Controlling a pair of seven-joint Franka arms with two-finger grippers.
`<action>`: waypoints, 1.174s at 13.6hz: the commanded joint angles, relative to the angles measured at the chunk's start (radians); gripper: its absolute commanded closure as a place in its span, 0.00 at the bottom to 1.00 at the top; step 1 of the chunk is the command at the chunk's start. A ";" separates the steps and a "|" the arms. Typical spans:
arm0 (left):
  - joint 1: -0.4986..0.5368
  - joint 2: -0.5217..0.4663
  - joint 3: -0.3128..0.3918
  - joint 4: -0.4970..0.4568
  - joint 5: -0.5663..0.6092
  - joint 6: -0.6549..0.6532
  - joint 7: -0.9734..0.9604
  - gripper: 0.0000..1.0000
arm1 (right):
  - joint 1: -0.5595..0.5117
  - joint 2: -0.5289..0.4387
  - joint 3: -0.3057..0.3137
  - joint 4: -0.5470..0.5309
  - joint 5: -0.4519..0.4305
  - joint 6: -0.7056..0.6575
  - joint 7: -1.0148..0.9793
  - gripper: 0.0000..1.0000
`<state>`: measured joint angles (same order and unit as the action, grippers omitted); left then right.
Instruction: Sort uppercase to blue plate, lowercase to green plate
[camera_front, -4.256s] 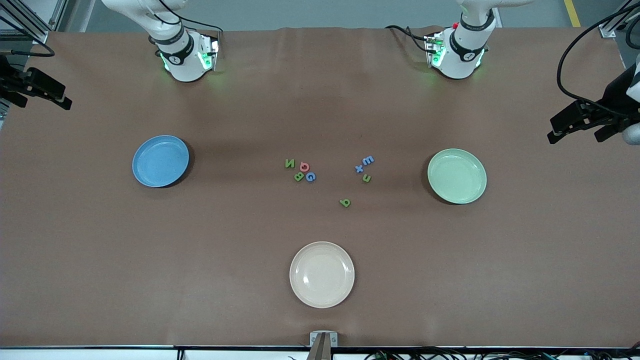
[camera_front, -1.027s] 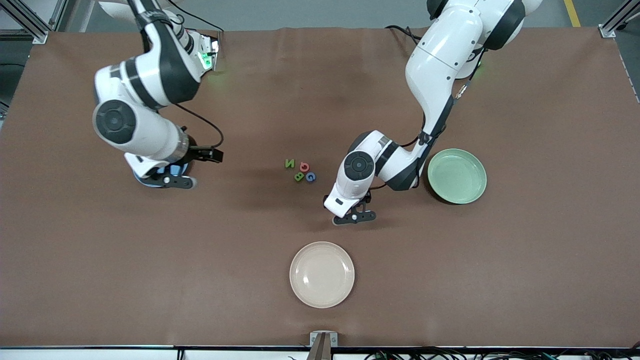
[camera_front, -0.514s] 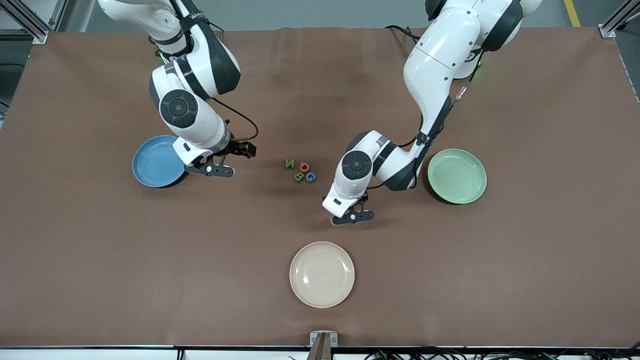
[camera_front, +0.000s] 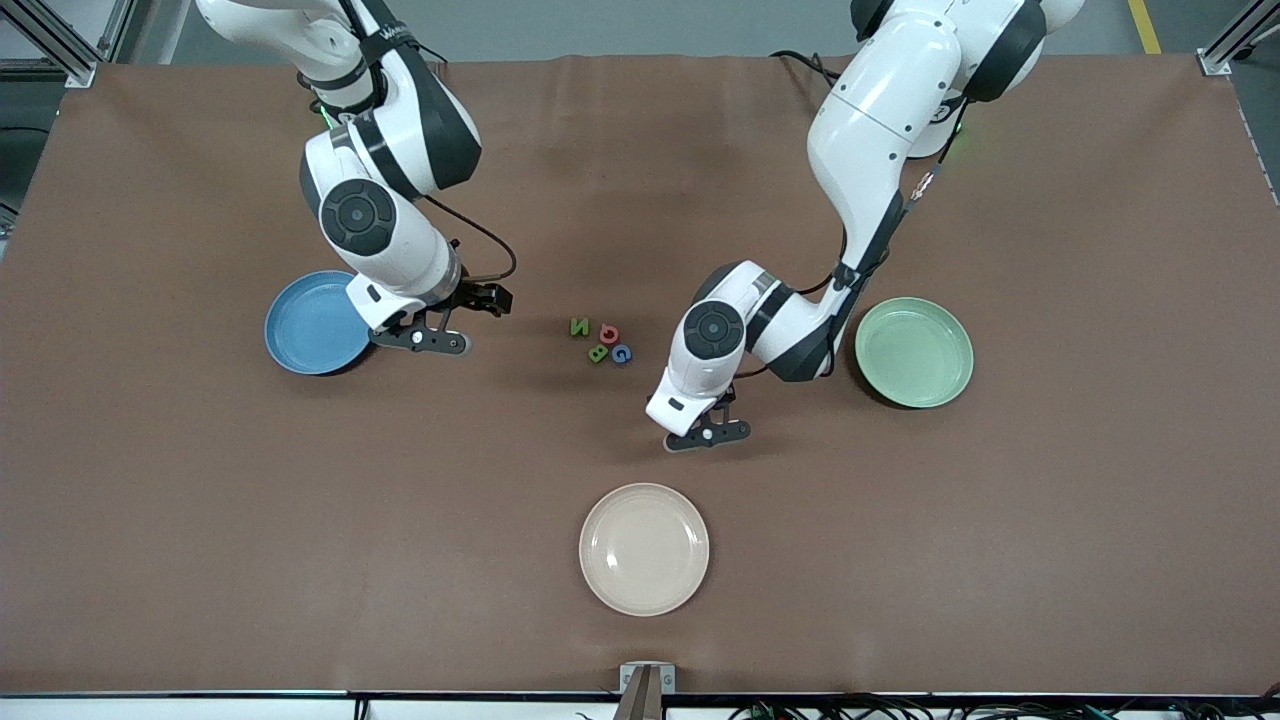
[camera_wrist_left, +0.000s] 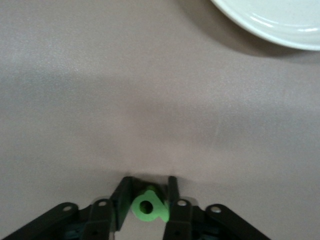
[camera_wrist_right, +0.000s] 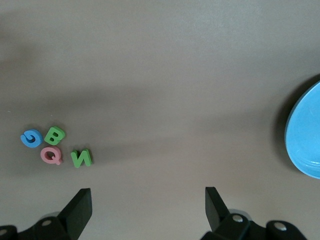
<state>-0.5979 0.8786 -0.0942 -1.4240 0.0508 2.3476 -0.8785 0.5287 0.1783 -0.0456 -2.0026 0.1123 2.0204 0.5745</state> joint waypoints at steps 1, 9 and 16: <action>-0.003 0.002 0.005 0.008 0.009 -0.008 -0.036 0.74 | 0.013 -0.036 -0.008 -0.034 0.000 0.012 0.016 0.00; 0.006 -0.041 0.005 0.010 0.001 -0.111 -0.047 0.93 | 0.024 -0.034 -0.008 -0.053 0.000 0.040 0.018 0.00; 0.000 -0.043 0.005 0.013 0.001 -0.113 -0.047 0.74 | 0.025 -0.033 -0.008 -0.054 0.000 0.047 0.018 0.00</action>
<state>-0.5904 0.8535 -0.0937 -1.4086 0.0507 2.2558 -0.9076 0.5401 0.1783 -0.0456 -2.0267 0.1123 2.0500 0.5773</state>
